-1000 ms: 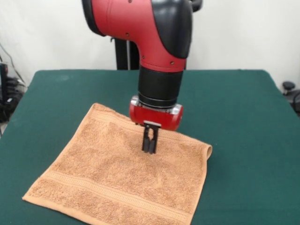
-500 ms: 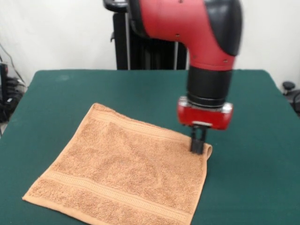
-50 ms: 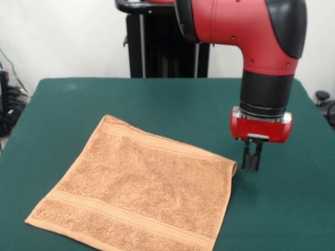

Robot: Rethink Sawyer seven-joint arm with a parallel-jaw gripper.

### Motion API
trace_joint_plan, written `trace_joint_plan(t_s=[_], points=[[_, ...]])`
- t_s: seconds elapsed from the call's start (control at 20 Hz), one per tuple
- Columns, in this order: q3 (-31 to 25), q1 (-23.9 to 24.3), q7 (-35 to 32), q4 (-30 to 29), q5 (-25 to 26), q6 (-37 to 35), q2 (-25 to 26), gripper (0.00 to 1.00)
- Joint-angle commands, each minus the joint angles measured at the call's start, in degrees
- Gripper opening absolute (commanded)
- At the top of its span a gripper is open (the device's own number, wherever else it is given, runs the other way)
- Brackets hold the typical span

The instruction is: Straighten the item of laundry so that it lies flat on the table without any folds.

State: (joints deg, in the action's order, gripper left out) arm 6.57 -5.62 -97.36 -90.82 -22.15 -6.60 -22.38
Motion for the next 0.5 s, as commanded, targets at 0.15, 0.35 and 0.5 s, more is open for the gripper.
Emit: trace_joint_plan(t_s=[0.15,0.35,0.5], points=[[-6.56,2.60,-16.39,-6.17,-2.40,4.70,5.42,0.00],[-7.08,3.73,-15.21,-6.33,-2.05,3.60,4.67,0.00],[-6.79,3.77,-15.08,-6.73,-2.26,2.38,3.59,0.00]])
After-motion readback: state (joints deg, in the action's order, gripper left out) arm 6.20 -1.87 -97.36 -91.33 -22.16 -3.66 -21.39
